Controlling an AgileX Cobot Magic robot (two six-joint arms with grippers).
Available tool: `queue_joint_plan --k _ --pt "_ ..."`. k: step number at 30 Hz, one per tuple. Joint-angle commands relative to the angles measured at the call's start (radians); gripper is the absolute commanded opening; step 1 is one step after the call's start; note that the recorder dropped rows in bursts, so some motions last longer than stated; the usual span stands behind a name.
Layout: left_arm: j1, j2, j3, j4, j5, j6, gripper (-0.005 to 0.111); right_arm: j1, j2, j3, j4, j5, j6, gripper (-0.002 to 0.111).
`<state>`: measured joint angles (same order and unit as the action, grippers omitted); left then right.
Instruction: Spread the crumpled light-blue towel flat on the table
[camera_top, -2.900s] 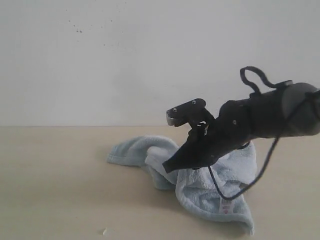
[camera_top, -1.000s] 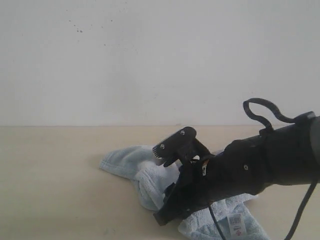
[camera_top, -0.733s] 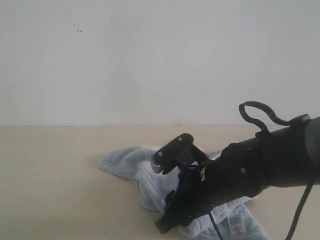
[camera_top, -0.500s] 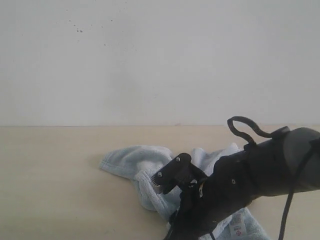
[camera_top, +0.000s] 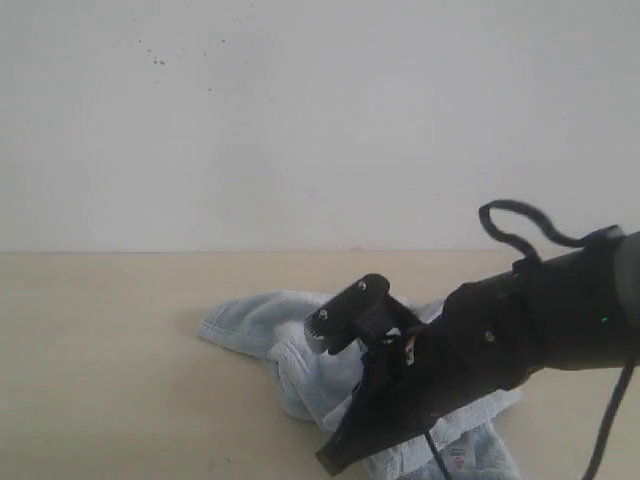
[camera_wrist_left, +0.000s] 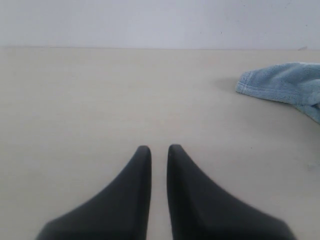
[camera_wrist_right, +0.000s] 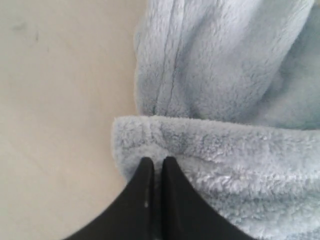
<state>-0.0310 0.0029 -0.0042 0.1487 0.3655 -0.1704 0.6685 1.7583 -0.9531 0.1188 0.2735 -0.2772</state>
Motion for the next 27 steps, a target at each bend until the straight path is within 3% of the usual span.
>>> queue_joint_plan --k 1,6,14,18,27 --pt "-0.004 -0.003 0.004 -0.007 -0.007 0.005 0.013 -0.001 -0.128 0.008 -0.06 0.091 0.03 0.0" --pt "-0.004 -0.003 0.004 -0.007 -0.007 0.005 0.013 -0.001 -0.267 0.067 -0.26 0.164 0.202 0.0" --pt "-0.004 -0.003 0.004 -0.007 -0.007 0.005 0.013 -0.001 -0.524 0.115 -0.731 0.203 0.633 0.0" --pt "-0.004 -0.003 0.004 -0.007 -0.007 0.005 0.013 -0.001 -0.616 0.114 -0.958 0.34 0.816 0.0" --pt "-0.004 -0.003 0.004 -0.007 -0.007 0.005 0.013 -0.001 -0.762 0.115 -1.016 0.66 0.823 0.0"
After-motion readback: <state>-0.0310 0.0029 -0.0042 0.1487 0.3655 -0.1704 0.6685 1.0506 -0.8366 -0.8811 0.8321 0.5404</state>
